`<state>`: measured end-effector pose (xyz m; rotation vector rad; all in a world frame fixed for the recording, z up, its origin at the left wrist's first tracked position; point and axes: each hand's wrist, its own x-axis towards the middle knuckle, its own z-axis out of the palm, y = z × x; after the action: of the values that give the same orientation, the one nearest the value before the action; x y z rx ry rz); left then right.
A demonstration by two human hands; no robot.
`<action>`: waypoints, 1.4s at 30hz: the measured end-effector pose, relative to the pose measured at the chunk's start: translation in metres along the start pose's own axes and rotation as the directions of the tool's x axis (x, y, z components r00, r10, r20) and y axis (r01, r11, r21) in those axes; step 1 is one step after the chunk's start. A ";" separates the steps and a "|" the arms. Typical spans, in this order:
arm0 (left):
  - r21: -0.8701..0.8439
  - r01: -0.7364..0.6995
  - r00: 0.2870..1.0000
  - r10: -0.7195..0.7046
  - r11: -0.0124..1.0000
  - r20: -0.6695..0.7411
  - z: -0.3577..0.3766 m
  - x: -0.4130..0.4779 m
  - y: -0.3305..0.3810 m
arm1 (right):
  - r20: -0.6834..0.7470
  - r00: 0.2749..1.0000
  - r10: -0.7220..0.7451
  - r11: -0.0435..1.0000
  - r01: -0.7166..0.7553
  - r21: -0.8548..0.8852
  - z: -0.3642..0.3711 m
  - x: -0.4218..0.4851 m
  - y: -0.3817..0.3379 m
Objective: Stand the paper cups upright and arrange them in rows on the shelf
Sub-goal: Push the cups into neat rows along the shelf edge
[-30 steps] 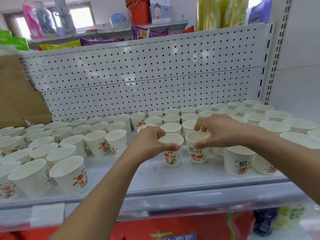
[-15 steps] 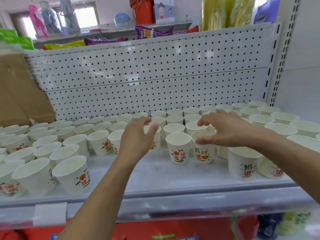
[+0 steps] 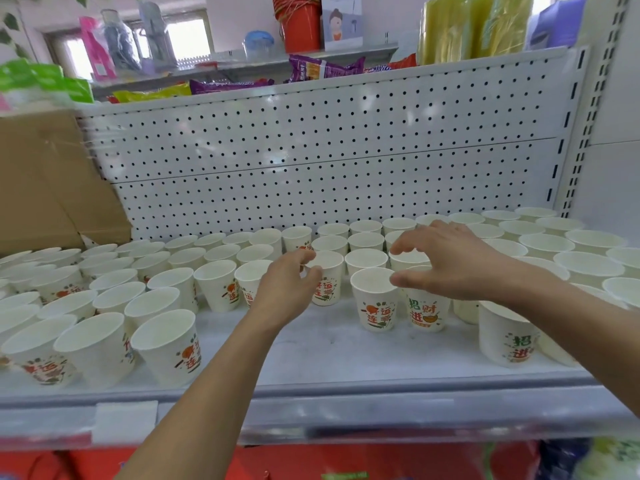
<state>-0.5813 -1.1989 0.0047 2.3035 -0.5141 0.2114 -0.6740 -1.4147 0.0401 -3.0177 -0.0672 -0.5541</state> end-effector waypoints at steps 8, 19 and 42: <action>0.036 -0.108 0.989 0.111 0.994 -0.102 -0.023 -0.024 -0.009 | -0.022 0.987 -0.161 0.982 0.163 0.091 0.014 0.032 -0.044; 0.101 -0.168 0.863 0.195 0.981 -0.465 -0.105 -0.079 -0.054 | 0.076 0.979 -0.187 0.970 0.196 -0.140 0.049 0.082 -0.083; 0.170 0.197 0.824 -0.069 0.966 -0.562 -0.147 -0.128 -0.158 | 0.096 0.943 -0.320 0.588 0.118 0.800 0.099 0.050 -0.246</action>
<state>-0.6298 -0.9559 -0.0324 2.3283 -0.0262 0.8762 -0.6064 -1.1603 -0.0183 -2.1654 -0.5575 -0.1011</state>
